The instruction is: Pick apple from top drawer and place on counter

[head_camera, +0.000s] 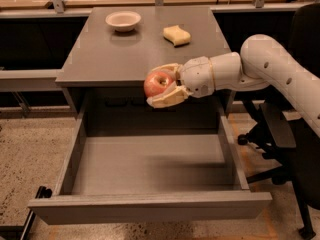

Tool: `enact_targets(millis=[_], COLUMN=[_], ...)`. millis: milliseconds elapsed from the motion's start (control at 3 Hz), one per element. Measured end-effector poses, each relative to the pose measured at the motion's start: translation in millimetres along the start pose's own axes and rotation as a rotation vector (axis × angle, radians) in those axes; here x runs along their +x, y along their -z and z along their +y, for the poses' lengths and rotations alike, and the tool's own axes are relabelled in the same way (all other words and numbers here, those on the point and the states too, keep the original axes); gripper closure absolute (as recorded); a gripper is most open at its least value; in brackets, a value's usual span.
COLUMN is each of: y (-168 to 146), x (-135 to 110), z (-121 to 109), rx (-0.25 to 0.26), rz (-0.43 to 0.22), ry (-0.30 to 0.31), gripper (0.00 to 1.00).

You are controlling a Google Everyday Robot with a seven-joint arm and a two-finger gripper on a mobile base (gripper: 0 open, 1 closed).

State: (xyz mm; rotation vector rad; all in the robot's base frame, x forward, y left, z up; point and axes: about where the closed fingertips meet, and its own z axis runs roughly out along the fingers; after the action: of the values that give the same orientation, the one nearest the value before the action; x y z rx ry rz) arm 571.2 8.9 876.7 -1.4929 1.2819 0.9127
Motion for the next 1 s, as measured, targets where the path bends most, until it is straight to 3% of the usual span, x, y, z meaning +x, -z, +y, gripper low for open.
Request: enact_targets(millis=[333, 667, 1000], y=[-4, -4, 9], x=[7, 7, -4], z=[-3, -21, -61], rx=[0.057, 0.118, 0.176], rz=[-0.024, 0.008, 0.09], ry=[-0.01, 0.008, 0.048], gripper=[1.0, 1.0, 1.0])
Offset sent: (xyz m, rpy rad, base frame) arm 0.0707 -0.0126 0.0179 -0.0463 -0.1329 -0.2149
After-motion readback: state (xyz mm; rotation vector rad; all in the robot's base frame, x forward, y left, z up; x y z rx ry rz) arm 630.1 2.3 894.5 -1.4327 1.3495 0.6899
